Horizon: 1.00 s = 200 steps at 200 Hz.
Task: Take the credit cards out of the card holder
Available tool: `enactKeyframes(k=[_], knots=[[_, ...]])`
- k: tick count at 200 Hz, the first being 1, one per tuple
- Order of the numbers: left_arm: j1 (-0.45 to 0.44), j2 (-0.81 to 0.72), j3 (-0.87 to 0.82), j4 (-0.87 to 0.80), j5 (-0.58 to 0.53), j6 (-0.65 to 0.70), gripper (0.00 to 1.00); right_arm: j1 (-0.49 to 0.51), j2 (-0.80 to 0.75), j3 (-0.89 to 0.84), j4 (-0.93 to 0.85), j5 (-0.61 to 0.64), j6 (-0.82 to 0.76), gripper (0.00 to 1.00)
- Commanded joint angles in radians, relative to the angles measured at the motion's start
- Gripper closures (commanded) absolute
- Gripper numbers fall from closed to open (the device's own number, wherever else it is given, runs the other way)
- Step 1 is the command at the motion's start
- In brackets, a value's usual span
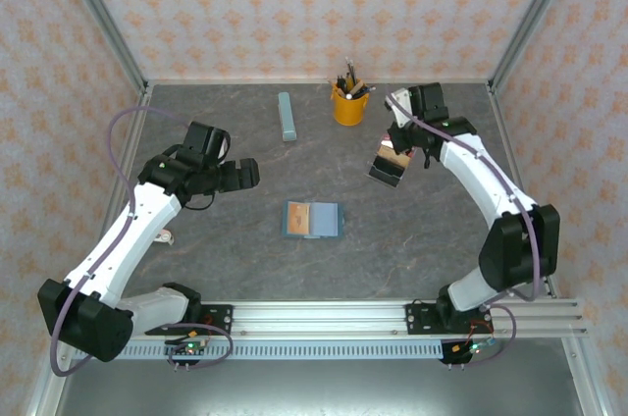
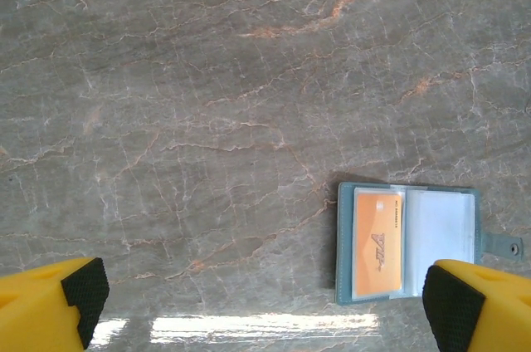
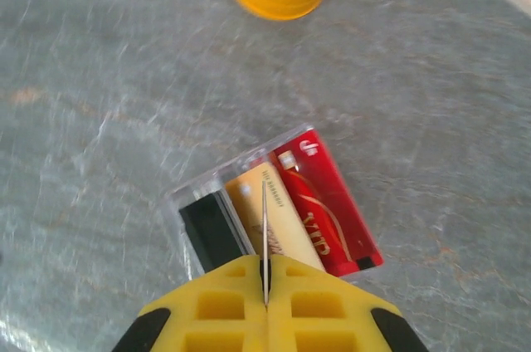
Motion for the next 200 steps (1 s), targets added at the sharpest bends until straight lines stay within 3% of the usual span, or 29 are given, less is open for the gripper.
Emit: enactKeyframes(k=[1,47,131,200], knots=[[0.011,0.008,0.002,-0.020,-0.012,0.024,0.00,0.002,0.064,0.059,-0.114,-0.070,-0.172,1.00],[0.011,0.021,0.000,-0.017,-0.003,0.029,0.00,0.003,0.156,0.104,-0.178,-0.081,-0.239,1.00],[0.011,0.040,-0.002,-0.011,0.007,0.031,0.00,0.002,0.241,0.120,-0.087,-0.060,-0.282,1.00],[0.011,0.038,-0.010,-0.008,0.012,0.031,0.00,0.002,0.292,0.144,-0.133,-0.060,-0.304,0.90]])
